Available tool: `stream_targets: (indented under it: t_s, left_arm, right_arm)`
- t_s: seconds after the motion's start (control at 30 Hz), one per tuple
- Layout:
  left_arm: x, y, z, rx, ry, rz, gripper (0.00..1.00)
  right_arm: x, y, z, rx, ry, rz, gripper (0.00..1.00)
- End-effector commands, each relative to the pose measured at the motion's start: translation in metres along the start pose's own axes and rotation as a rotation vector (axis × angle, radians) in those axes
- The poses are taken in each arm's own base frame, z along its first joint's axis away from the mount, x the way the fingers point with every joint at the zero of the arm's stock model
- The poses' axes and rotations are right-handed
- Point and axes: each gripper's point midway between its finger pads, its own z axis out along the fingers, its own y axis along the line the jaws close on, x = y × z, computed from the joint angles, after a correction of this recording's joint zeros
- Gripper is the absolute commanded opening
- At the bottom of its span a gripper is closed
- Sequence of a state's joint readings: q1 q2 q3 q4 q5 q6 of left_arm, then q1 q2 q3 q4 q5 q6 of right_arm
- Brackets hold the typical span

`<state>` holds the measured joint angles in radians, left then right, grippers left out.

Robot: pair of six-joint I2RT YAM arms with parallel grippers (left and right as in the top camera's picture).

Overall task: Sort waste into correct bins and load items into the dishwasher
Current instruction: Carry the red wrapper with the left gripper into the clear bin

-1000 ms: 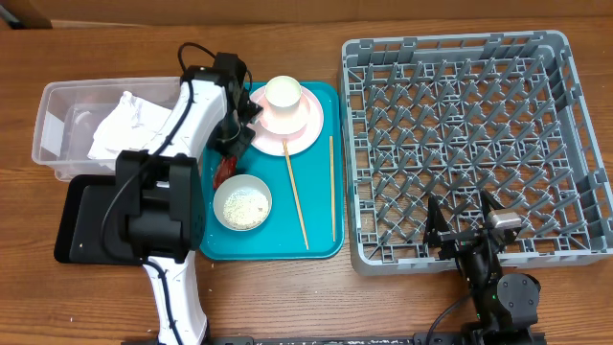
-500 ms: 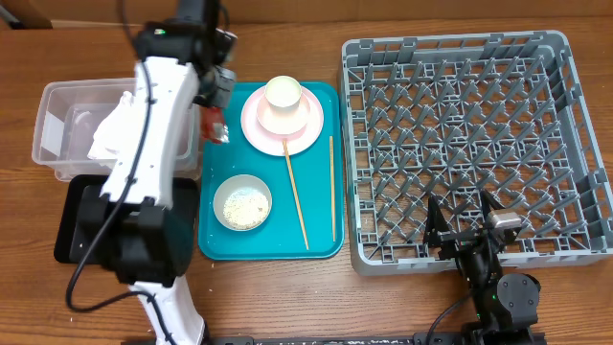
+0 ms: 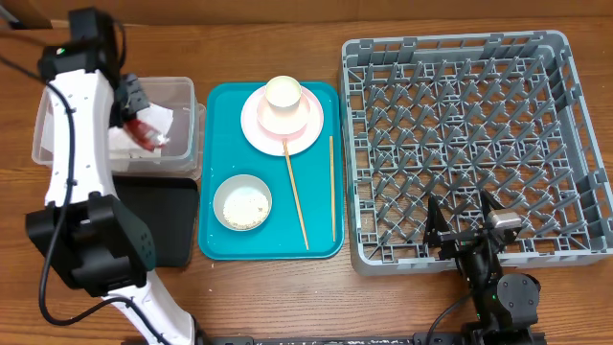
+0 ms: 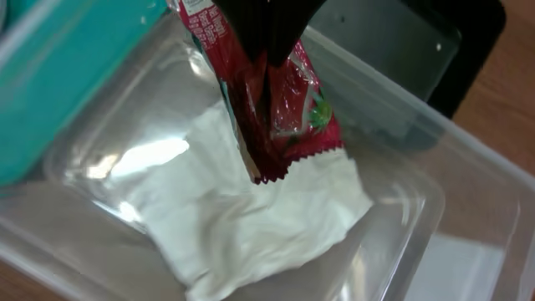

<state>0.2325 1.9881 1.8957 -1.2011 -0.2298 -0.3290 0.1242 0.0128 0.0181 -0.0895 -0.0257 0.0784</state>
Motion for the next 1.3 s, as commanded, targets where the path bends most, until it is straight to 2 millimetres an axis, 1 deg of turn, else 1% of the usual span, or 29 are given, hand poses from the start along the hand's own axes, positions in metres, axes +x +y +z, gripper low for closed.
stream_targets:
  t_s: [0.0, 0.13, 0.27, 0.4, 0.53, 0.7, 0.73, 0.8, 0.83, 0.87, 0.9, 0.97, 1.0, 1.03, 1.1, 1.17, 1.23, 1.27]
  left_arm:
    - [0.008, 0.018, 0.031, -0.036, 0.027, -0.135, 0.04]
    - [0.009, 0.027, 0.054, -0.037, 0.015, -0.173, 0.04]
    - [0.007, 0.024, 0.072, 0.010, -0.005, -0.201, 0.04]
    - [0.007, 0.018, 0.083, 0.046, -0.020, -0.226, 0.04]
    - [0.006, 0.015, 0.094, 0.060, -0.045, -0.288, 0.04]
    - [0.009, 0.014, 0.101, 0.064, -0.050, -0.340, 0.04]
    - [0.009, 0.014, 0.102, 0.065, -0.052, -0.342, 0.08]
    - [0.007, 0.014, 0.101, 0.067, -0.059, -0.342, 0.19]
    - [0.005, 0.013, 0.101, 0.070, -0.066, -0.342, 0.28]
    - [0.002, 0.013, 0.099, 0.074, -0.072, -0.333, 0.42]
    - [0.001, 0.012, 0.097, 0.079, -0.075, -0.327, 0.46]
    - [-0.006, 0.006, 0.087, 0.118, -0.075, -0.303, 0.49]
    - [-0.011, 0.002, 0.078, 0.144, -0.075, -0.295, 0.49]
    - [-0.018, -0.003, 0.065, 0.178, -0.077, -0.291, 0.50]
    - [-0.034, -0.008, 0.018, 0.244, -0.099, -0.288, 0.50]
    - [-0.040, -0.011, -0.013, 0.279, -0.115, -0.282, 0.50]
    - [-0.038, -0.014, -0.044, 0.317, -0.122, -0.270, 0.50]
    - [-0.031, -0.016, -0.058, 0.341, -0.108, -0.261, 0.50]
  right_arm:
    - [0.001, 0.000, 0.000, -0.001, -0.007, -0.005, 1.00]
    - [0.001, 0.000, 0.000, -0.001, -0.007, -0.004, 1.00]
    - [0.001, 0.000, 0.000, -0.001, -0.007, -0.004, 1.00]
    - [0.001, 0.000, 0.000, -0.001, -0.007, -0.005, 1.00]
    - [0.001, 0.000, 0.000, -0.001, -0.007, -0.005, 1.00]
    - [0.001, 0.000, 0.000, -0.001, -0.008, -0.005, 1.00]
    - [0.001, 0.000, 0.000, -0.001, -0.008, -0.004, 1.00]
    - [0.001, 0.000, 0.000, -0.001, -0.008, -0.005, 1.00]
    - [0.001, 0.000, 0.000, -0.001, -0.007, -0.005, 1.00]
    - [0.001, 0.000, 0.000, -0.001, -0.008, -0.005, 1.00]
    - [0.001, 0.000, 0.000, -0.001, -0.007, -0.004, 1.00]
    - [0.001, 0.000, 0.000, -0.001, -0.008, -0.004, 1.00]
    - [0.001, 0.000, 0.000, -0.001, -0.008, -0.005, 1.00]
    - [0.001, 0.000, 0.000, -0.001, -0.007, -0.005, 1.00]
    - [0.001, 0.000, 0.000, -0.001, -0.008, -0.004, 1.00]
    - [0.001, 0.000, 0.000, -0.001, -0.007, -0.004, 1.00]
    - [0.001, 0.000, 0.000, -0.001, -0.008, -0.005, 1.00]
    - [0.001, 0.000, 0.000, -0.001, -0.008, -0.005, 1.00]
